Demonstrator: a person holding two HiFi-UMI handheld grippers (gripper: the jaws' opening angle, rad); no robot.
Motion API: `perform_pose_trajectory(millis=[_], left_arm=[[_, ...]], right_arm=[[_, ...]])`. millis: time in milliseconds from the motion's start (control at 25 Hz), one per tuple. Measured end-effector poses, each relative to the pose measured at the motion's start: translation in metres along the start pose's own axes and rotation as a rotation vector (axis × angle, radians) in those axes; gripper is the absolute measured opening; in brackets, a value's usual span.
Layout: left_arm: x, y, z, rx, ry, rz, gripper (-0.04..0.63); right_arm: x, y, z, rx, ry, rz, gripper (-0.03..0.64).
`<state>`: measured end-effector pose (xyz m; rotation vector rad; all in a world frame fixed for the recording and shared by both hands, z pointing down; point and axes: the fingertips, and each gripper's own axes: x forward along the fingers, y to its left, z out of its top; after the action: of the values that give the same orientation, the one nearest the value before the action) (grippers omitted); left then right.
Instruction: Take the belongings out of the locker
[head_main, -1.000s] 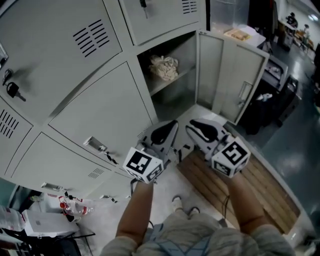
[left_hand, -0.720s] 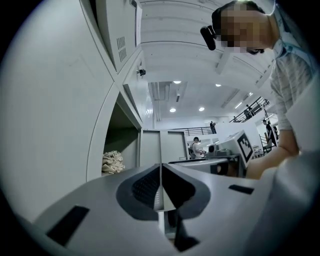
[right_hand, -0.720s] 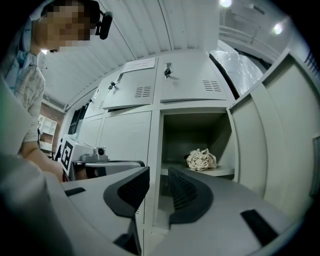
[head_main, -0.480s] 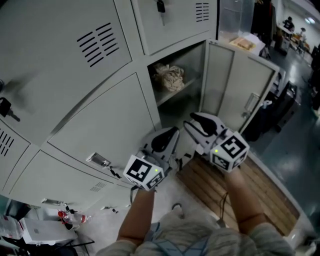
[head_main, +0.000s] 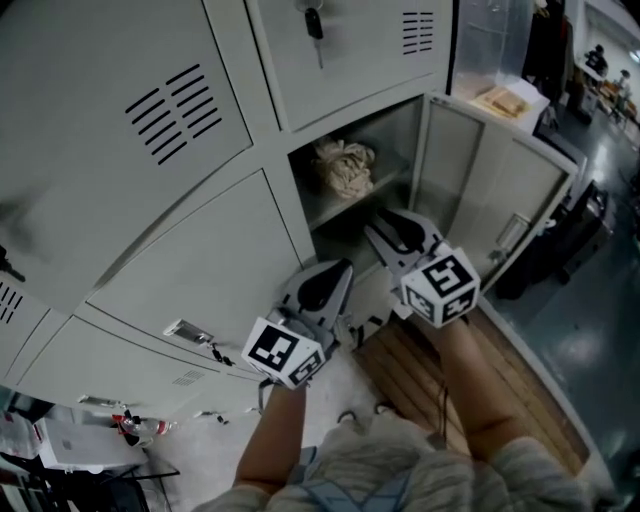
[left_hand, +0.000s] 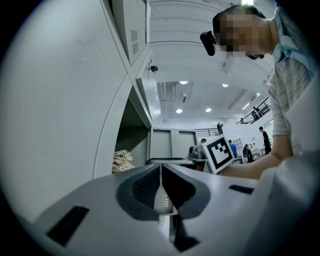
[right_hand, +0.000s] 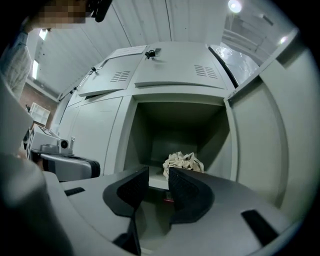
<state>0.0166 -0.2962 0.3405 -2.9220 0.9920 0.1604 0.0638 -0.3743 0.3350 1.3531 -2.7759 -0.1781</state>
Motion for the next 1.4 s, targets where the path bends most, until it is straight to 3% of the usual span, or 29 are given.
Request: perform_pose_trajectory(millis=[200, 360, 480, 880, 1040, 1160, 1240, 1400], left_arm=[[0.011, 0.001, -0.006, 0.001, 0.019, 0.055, 0.003], [0.011, 0.005, -0.013, 0.002, 0.034, 0.100, 0.003], [0.011, 0.009, -0.017, -0.001, 0.041, 0.130, 0.003], [0.012, 0.014, -0.022, -0.001, 0.051, 0.157, 0.003], [0.008, 0.013, -0.025, 0.015, 0.057, 0.153, 0.003], [0.005, 0.015, -0.025, 0.009, 0.058, 0.159, 0.003], [0.004, 0.017, -0.024, -0.005, 0.054, 0.167, 0.003], [0.005, 0.014, -0.025, -0.002, 0.053, 0.161, 0.003]], right_arm=[[0.025, -0.022, 0.003, -0.027, -0.006, -0.012, 0.105], [0.049, -0.029, 0.003, 0.002, 0.005, -0.005, 0.257], [0.068, -0.032, 0.002, 0.008, 0.033, -0.013, 0.311], [0.111, -0.057, -0.004, 0.033, 0.126, -0.137, 0.324], [0.111, -0.065, -0.003, -0.005, 0.131, -0.163, 0.325], [0.101, -0.061, 0.004, -0.034, 0.136, -0.145, 0.325], [0.105, -0.064, -0.002, -0.035, 0.166, -0.116, 0.361], [0.122, -0.065, -0.014, 0.031, 0.200, -0.062, 0.376]])
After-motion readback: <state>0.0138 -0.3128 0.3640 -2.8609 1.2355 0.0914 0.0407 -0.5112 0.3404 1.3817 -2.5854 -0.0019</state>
